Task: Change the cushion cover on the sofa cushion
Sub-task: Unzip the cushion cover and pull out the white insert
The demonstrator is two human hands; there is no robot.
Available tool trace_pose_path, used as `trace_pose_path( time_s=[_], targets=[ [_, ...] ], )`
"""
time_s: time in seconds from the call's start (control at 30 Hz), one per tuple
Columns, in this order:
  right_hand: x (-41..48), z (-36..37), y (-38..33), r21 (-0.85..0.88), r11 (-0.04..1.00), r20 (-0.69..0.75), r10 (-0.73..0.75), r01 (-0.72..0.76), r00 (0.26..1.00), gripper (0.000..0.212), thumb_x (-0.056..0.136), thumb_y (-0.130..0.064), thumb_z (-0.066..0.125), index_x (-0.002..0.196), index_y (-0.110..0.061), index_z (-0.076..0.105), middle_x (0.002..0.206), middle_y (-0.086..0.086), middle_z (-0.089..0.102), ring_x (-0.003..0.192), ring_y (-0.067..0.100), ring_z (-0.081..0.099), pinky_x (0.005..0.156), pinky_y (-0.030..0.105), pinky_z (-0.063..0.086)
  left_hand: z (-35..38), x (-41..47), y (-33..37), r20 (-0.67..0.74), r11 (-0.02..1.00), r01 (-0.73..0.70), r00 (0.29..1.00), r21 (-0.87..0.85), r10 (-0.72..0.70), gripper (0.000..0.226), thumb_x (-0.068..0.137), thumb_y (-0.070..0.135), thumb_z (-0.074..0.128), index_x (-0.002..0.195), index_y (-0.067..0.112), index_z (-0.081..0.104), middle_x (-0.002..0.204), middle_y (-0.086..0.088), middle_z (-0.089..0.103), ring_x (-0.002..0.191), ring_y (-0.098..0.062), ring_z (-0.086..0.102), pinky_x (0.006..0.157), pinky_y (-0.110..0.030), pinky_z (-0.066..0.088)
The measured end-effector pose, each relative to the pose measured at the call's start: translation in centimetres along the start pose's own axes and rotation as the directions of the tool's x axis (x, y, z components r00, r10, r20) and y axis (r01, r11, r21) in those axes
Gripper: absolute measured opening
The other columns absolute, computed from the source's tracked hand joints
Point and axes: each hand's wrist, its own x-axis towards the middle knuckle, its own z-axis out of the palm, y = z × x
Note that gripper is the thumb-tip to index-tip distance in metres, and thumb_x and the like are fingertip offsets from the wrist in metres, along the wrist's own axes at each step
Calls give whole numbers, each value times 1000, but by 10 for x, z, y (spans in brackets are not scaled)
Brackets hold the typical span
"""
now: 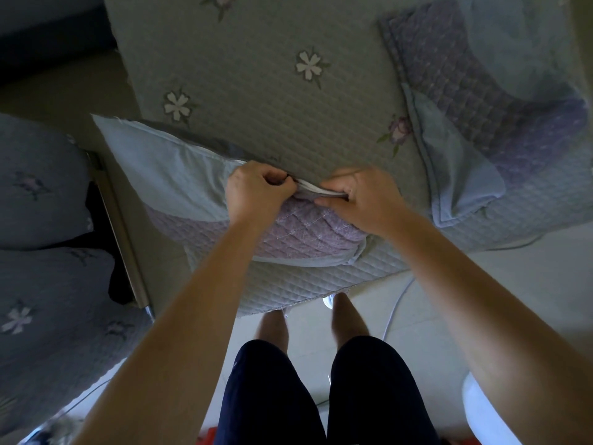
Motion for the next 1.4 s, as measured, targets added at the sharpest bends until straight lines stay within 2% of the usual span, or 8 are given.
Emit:
trace_pose_path(
  time_s=[0.13, 0.23, 0.33, 0.47, 0.6, 0.77, 1.07, 1.4],
  targets=[
    [-9, 1, 1, 38, 999, -5, 6, -6, 1000, 25, 92, -40, 64, 101, -20, 76, 87, -12, 69, 73, 2, 61, 58, 31, 52, -16, 6, -15, -70, 999, 49, 996, 22, -47, 16, 76, 31, 75, 89, 21, 79, 82, 5, 74, 77, -13, 68, 74, -32, 57],
    [-14, 2, -3, 37, 999, -20, 16, -15, 1000, 24, 92, -40, 66, 100, -20, 75, 88, -9, 70, 73, 8, 65, 58, 35, 55, -20, 6, -21, -90, 998, 44, 995, 43, -40, 19, 78, 31, 74, 92, 19, 79, 85, 3, 74, 79, -14, 68, 73, -30, 57],
    [-11, -1, -14, -75, 994, 21, 82, -80, 996, 28, 89, -50, 63, 97, -23, 70, 79, -11, 62, 71, 16, 64, 58, 33, 52, -17, 2, -27, -77, 1000, 8, 997, 18, -6, 20, 78, 28, 75, 93, 16, 78, 87, 2, 73, 82, -14, 67, 76, -30, 56],
    [12, 5, -35, -287, 951, 116, 156, -117, 981, 58, 78, -75, 58, 103, -23, 60, 83, -6, 62, 80, 20, 64, 66, 32, 50, -16, 2, -36, -44, 999, 29, 999, -45, -31, 21, 79, 25, 76, 97, 14, 78, 90, 2, 75, 83, -11, 68, 77, -25, 55],
    [36, 20, -51, -327, 944, 196, 116, -47, 974, 46, 82, -63, 65, 79, -20, 51, 83, -3, 42, 82, 23, 57, 61, 31, 35, -18, 7, -35, -69, 999, 34, 997, 7, -33, 14, 83, 23, 71, 90, 15, 79, 84, 1, 75, 77, -14, 69, 69, -26, 53],
    [33, 17, -41, -265, 962, 185, 116, -64, 976, 48, 83, -57, 68, 67, -21, 42, 80, -3, 42, 71, 18, 45, 59, 31, 35, -14, 9, -32, -44, 997, 36, 998, 74, -33, 14, 82, 32, 70, 85, 22, 79, 82, 4, 75, 82, -17, 68, 71, -30, 55],
    [26, 18, -32, -186, 982, 163, 47, -16, 985, 40, 90, -46, 65, 66, -24, 43, 76, -5, 43, 67, 19, 52, 55, 30, 36, -10, 23, -29, 27, 976, 42, 998, 214, -49, 19, 73, 43, 73, 83, 27, 71, 102, 0, 63, 98, -21, 59, 77, -36, 52],
    [25, 11, -8, -145, 988, 139, 67, -47, 988, 38, 92, -51, 60, 70, -20, 59, 75, -6, 46, 66, 16, 52, 54, 26, 31, -43, 34, -33, -1, 994, 69, 998, 83, -69, 7, 71, 32, 75, 75, 27, 72, 73, 8, 66, 65, -8, 61, 56, -21, 48]
  ],
)
